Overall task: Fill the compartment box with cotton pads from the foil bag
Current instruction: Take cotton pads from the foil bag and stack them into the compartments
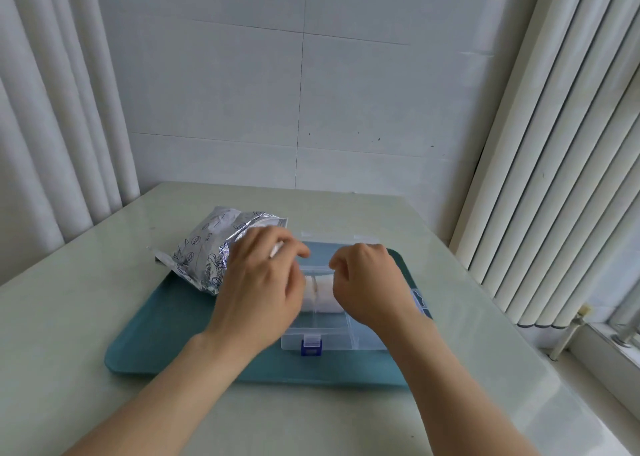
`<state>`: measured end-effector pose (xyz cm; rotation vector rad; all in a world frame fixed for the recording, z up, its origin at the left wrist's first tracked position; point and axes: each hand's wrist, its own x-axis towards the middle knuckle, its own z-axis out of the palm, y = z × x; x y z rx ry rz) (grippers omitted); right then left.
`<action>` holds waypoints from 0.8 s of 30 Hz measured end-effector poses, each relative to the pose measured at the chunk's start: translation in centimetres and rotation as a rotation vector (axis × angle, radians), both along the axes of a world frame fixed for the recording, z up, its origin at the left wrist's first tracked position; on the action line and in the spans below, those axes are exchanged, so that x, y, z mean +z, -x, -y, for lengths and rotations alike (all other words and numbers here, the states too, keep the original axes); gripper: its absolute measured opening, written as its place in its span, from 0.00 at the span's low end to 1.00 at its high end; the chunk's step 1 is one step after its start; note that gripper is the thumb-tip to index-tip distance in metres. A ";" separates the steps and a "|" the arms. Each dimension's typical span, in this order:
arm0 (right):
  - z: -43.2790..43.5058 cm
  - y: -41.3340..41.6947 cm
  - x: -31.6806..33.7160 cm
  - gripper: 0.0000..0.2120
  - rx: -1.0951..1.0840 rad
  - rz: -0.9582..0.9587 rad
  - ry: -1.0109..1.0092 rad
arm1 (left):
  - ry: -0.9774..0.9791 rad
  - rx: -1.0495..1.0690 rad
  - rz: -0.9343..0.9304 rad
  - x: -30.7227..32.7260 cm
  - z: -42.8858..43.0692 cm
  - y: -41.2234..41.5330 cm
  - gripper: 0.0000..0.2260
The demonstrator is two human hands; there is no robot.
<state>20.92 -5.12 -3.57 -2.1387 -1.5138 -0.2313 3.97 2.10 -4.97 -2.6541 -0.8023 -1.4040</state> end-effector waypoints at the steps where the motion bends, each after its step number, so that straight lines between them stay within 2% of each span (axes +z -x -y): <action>1: -0.1 0.5 0.0 0.17 0.028 -0.030 -0.032 | -0.009 0.071 0.038 0.1 -0.4 0.3 0.12; 5: -0.3 1.9 -0.3 0.17 0.094 -0.106 -0.083 | 0.080 0.272 0.042 -0.1 -2.8 1.4 0.24; 7: -0.5 2.3 -0.8 0.17 0.117 -0.121 -0.073 | 0.168 0.300 0.046 -0.2 -3.8 2.1 0.27; 12: -1.1 3.0 -1.0 0.16 0.180 -0.172 -0.072 | 0.322 0.266 0.109 -0.6 -5.4 2.9 0.26; 19: -3.8 5.3 0.2 0.20 0.255 -0.379 -0.176 | 0.424 0.228 0.190 -1.0 -6.5 3.3 0.25; 24: -6.3 6.6 0.5 0.22 0.201 -0.294 -0.090 | 0.423 0.195 0.215 -1.5 -7.5 3.3 0.22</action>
